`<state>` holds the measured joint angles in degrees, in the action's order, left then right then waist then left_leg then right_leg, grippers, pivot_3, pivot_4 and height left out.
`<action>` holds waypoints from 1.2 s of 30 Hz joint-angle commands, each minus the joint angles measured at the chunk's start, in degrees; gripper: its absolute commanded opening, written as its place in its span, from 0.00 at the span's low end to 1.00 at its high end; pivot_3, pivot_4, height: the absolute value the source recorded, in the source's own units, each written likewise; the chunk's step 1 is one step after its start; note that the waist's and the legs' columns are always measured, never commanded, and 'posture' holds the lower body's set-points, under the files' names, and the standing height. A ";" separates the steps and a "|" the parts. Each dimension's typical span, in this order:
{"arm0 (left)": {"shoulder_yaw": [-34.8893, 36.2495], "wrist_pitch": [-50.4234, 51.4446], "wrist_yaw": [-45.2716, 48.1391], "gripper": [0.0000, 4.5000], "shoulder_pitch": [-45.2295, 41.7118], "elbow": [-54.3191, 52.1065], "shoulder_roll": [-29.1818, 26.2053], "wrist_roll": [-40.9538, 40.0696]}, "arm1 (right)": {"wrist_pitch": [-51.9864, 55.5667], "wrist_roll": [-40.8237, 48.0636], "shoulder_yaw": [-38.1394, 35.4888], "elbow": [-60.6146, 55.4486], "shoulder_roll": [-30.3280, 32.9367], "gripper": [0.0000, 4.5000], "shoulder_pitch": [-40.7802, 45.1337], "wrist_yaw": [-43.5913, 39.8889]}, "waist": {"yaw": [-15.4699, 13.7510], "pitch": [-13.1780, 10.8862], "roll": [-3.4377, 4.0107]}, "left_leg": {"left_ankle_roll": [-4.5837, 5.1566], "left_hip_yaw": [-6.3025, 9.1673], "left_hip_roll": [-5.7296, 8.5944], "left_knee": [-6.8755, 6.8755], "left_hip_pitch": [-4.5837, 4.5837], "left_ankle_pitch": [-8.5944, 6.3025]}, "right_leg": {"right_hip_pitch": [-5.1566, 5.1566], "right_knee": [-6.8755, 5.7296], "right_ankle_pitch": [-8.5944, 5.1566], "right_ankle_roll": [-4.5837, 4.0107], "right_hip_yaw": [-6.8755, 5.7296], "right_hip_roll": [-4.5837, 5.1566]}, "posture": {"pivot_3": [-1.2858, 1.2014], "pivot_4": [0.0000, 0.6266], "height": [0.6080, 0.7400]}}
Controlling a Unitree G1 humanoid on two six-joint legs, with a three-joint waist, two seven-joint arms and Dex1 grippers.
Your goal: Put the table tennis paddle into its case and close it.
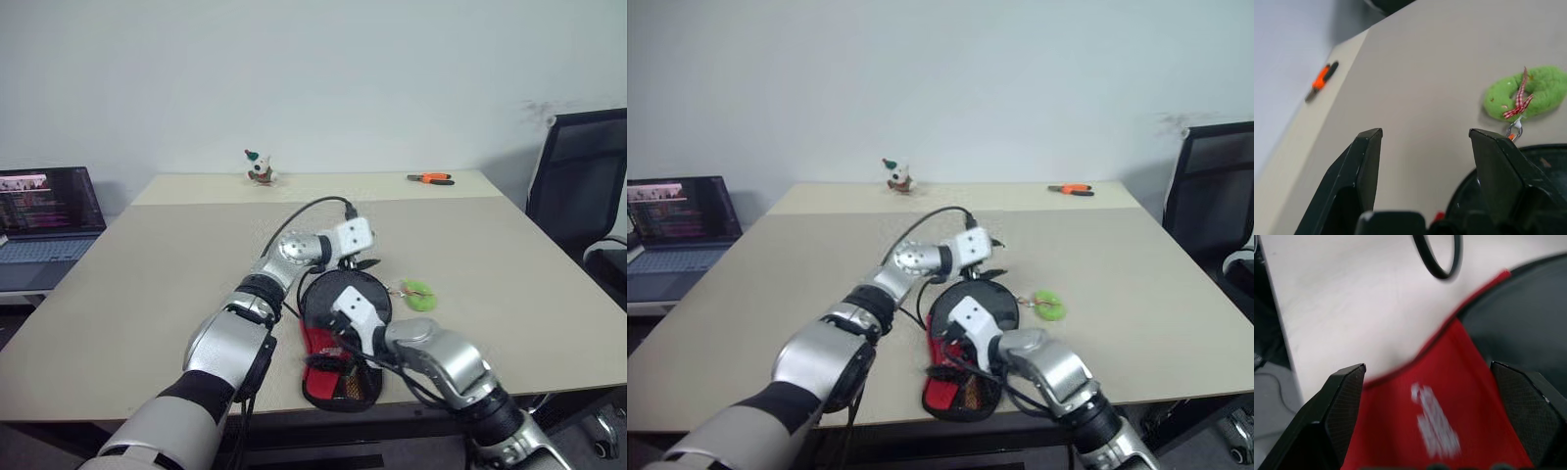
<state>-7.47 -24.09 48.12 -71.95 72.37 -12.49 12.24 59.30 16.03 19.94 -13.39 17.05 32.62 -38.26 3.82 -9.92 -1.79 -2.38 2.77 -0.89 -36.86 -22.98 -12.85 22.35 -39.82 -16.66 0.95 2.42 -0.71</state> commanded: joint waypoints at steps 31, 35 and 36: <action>0.82 9.24 15.22 0.68 18.06 -12.68 -1.93 -10.31 | -35.80 -18.28 -4.25 41.68 18.39 1.00 9.02 -3.70 | -1.13 -0.18 -0.01 | 0.03 0.04 0.05 0.04 0.02 -0.01 | -0.13 0.22 -0.03 -0.07 -0.06 0.06 | 0.52 0.24 1.00; 0.76 9.20 15.09 0.69 18.08 -12.86 -1.92 -10.26 | -36.18 -18.72 -4.87 41.41 18.07 0.73 8.79 -4.15 | -1.17 -0.18 -0.01 | 0.03 0.04 0.07 0.02 0.02 -0.01 | -0.15 0.21 -0.04 -0.04 -0.05 0.07 | 0.52 0.24 1.00; 0.70 9.21 15.11 0.69 18.15 -12.95 -1.86 -10.24 | -36.16 -18.86 -4.95 41.15 17.98 0.66 8.72 -4.21 | -1.21 -0.18 -0.01 | 0.03 0.04 0.07 0.02 0.02 -0.01 | -0.15 0.20 -0.04 -0.04 -0.05 0.07 | 0.52 0.24 1.00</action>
<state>-6.87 -14.28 63.20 -52.93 60.11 -13.96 2.28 22.83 -1.08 15.28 26.88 34.31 42.01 -42.76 2.61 -10.10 -1.80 -2.36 2.82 -0.82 -36.84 -22.96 -12.86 22.20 -39.62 -16.70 0.91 2.37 -0.64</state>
